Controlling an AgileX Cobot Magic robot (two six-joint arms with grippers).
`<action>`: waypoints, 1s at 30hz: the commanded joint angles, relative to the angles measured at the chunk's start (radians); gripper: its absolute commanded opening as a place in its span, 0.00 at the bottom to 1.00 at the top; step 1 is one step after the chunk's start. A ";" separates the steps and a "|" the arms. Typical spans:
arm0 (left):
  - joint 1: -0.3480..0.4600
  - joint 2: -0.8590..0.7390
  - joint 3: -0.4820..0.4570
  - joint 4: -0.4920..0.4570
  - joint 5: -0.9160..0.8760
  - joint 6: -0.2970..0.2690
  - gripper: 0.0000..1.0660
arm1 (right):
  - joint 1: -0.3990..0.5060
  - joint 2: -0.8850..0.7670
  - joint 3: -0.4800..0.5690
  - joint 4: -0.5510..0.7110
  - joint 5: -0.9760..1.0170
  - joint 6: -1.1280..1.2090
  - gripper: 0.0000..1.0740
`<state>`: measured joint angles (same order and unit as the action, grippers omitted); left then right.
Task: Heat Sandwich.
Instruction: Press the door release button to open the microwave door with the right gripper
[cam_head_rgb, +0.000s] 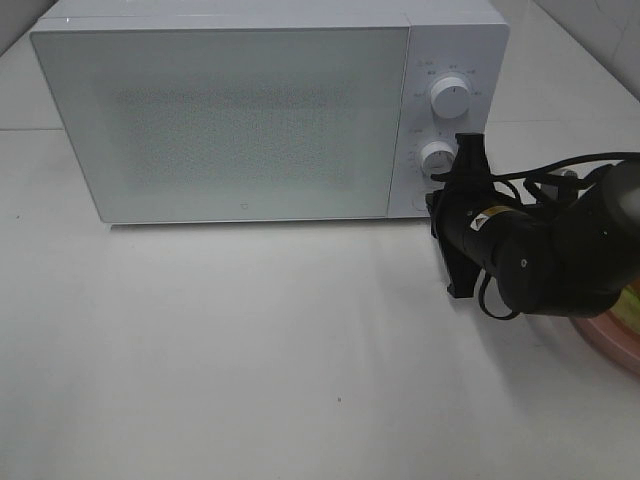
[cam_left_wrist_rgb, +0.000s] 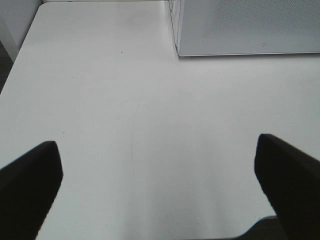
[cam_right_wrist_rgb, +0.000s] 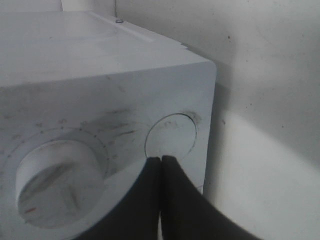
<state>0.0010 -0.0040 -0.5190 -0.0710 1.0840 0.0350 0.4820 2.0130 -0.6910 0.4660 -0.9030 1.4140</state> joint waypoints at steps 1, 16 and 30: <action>-0.003 -0.016 0.001 -0.004 -0.013 0.003 0.94 | -0.006 0.025 -0.033 -0.015 0.020 -0.011 0.00; -0.003 -0.016 0.001 -0.004 -0.013 0.002 0.94 | -0.006 0.107 -0.110 0.044 -0.071 -0.043 0.00; -0.003 -0.016 0.001 -0.004 -0.013 0.002 0.94 | -0.006 0.107 -0.160 0.065 -0.180 -0.048 0.00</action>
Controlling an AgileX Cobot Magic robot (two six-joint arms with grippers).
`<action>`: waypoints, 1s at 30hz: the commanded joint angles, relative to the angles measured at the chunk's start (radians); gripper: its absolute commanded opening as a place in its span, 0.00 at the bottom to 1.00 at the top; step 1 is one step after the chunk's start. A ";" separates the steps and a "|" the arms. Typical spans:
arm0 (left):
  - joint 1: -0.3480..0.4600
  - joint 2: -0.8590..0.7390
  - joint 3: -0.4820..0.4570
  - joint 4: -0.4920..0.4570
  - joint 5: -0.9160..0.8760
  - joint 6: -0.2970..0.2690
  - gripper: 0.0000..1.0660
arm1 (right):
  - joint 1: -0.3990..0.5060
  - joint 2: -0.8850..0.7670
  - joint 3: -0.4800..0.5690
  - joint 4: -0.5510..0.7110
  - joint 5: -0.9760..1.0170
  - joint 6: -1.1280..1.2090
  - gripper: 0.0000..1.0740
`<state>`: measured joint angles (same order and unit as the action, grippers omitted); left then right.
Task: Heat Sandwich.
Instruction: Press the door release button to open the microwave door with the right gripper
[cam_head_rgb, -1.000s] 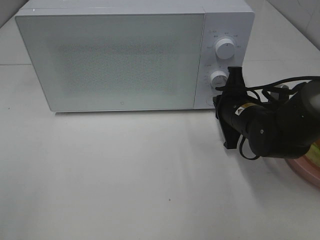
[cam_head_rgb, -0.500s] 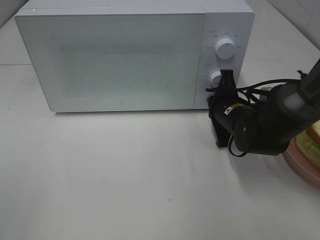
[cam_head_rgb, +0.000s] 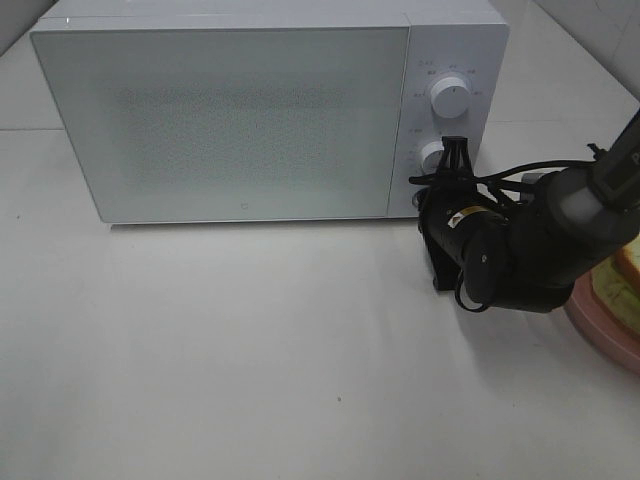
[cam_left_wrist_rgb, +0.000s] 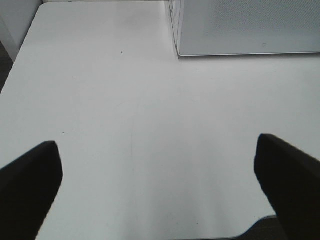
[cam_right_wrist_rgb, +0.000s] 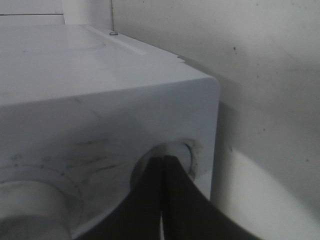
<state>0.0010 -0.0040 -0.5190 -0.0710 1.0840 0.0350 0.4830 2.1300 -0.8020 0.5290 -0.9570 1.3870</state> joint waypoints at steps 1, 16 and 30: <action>-0.003 -0.016 0.001 -0.004 -0.013 0.002 0.94 | -0.007 -0.010 -0.057 0.006 -0.154 -0.031 0.00; -0.003 -0.016 0.001 -0.004 -0.013 0.002 0.94 | -0.019 0.056 -0.179 -0.007 -0.200 -0.062 0.00; -0.003 -0.016 0.001 -0.004 -0.013 0.002 0.94 | -0.019 0.056 -0.178 -0.023 -0.115 -0.061 0.00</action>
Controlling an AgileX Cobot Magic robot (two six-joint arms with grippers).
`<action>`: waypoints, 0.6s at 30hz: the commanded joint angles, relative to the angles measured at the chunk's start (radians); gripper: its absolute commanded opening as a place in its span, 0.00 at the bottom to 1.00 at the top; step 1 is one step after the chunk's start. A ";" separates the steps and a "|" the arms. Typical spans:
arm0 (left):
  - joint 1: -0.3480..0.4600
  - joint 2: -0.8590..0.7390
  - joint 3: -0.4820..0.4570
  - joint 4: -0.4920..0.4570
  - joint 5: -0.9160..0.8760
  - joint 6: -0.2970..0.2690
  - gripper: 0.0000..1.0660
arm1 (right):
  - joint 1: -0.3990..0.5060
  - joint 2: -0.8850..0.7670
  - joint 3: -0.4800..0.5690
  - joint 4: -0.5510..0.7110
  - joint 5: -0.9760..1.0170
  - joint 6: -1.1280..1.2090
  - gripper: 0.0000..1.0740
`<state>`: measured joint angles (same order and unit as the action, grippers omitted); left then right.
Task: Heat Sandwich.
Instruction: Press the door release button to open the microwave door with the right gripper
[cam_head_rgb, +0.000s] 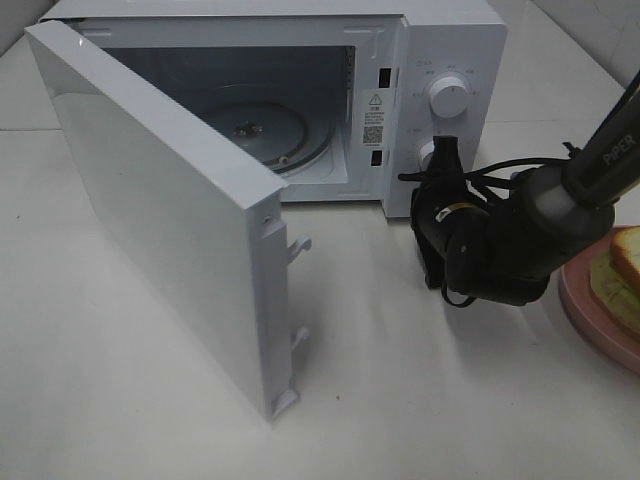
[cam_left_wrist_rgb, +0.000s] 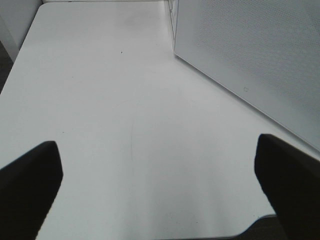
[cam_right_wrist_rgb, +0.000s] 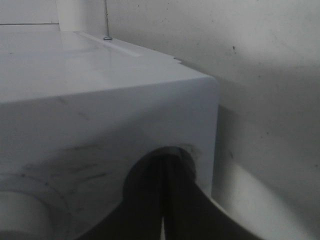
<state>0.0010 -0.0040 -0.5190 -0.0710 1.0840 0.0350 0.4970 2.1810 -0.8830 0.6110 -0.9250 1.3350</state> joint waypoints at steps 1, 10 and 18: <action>-0.003 -0.016 0.001 -0.004 -0.013 0.002 0.94 | -0.033 0.005 -0.097 -0.108 -0.147 -0.009 0.00; -0.003 -0.016 0.001 -0.004 -0.013 0.002 0.94 | -0.033 0.000 -0.096 -0.115 -0.094 -0.010 0.00; -0.003 -0.016 0.001 -0.004 -0.013 0.002 0.94 | -0.032 -0.006 -0.080 -0.159 -0.094 0.014 0.00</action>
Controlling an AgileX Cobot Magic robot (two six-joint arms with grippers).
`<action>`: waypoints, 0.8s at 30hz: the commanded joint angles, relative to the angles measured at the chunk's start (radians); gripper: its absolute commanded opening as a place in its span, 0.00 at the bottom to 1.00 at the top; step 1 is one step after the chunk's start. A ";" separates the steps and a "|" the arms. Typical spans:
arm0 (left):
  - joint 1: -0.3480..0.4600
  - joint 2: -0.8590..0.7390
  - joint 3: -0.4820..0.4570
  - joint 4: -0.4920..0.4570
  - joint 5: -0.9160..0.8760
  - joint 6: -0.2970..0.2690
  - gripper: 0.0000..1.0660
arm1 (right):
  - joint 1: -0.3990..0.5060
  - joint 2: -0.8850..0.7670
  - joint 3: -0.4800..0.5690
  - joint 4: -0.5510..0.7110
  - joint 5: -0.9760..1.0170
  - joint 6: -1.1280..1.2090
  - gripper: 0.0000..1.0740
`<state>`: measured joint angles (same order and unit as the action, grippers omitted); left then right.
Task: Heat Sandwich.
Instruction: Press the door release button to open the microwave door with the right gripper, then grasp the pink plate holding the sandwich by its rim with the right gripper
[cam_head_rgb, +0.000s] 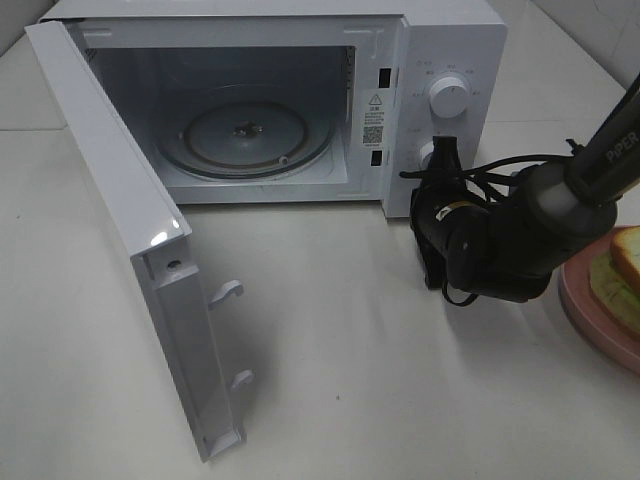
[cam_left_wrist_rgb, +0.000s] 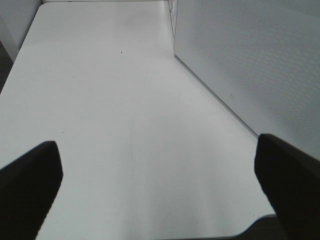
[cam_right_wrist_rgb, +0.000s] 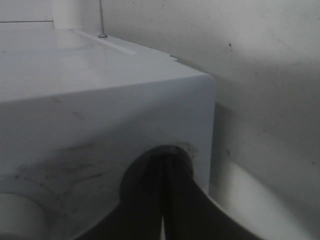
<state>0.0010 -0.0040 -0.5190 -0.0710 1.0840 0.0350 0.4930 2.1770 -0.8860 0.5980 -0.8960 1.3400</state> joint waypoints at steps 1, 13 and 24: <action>-0.003 -0.016 0.001 -0.004 -0.013 0.002 0.94 | -0.026 -0.007 -0.066 -0.146 -0.122 0.013 0.00; -0.003 -0.016 0.001 -0.004 -0.013 0.002 0.94 | -0.025 -0.156 0.128 -0.229 0.118 0.017 0.01; -0.003 -0.016 0.001 -0.004 -0.013 0.002 0.94 | -0.025 -0.332 0.268 -0.251 0.286 -0.147 0.02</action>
<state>0.0010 -0.0040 -0.5190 -0.0710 1.0840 0.0350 0.4680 1.8810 -0.6300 0.3620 -0.6510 1.2410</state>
